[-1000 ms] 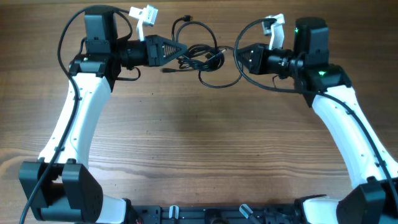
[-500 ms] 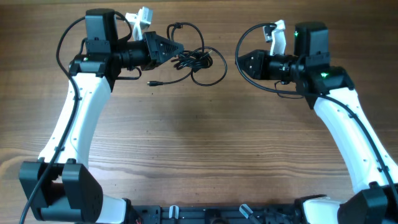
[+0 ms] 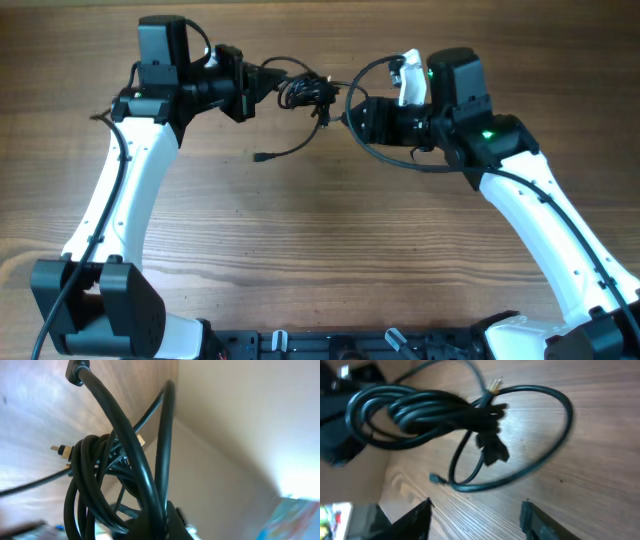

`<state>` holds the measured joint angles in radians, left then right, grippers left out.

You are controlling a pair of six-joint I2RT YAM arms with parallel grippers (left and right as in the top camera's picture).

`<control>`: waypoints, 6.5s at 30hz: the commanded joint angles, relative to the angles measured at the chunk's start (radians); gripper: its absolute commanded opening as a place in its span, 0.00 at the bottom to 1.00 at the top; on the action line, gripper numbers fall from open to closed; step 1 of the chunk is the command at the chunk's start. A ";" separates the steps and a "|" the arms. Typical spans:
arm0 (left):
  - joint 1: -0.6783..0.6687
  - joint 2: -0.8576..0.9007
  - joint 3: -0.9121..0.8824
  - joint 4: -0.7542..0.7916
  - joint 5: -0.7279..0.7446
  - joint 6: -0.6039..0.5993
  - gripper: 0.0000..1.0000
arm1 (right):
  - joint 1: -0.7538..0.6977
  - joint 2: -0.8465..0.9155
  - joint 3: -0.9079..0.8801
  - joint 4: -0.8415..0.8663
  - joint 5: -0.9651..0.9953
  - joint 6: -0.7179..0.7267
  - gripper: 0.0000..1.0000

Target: Untangle cables

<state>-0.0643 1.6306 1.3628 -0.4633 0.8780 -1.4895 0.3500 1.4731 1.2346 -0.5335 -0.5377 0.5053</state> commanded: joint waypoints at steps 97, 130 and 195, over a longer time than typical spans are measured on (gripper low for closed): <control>-0.010 -0.016 0.016 -0.301 0.290 0.808 0.04 | -0.117 0.052 0.023 -0.049 -0.056 -0.140 1.00; -0.013 -0.016 0.016 -0.412 0.501 1.587 0.04 | -0.058 -0.023 0.049 0.368 -0.020 -0.127 0.04; -0.259 0.088 -0.087 -0.334 -0.535 0.861 0.52 | -0.063 0.077 0.064 -0.115 0.372 0.021 0.04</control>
<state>-0.2993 1.6978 1.2873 -0.7624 0.5137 -0.3862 0.2913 1.5391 1.2949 -0.6506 -0.1787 0.5129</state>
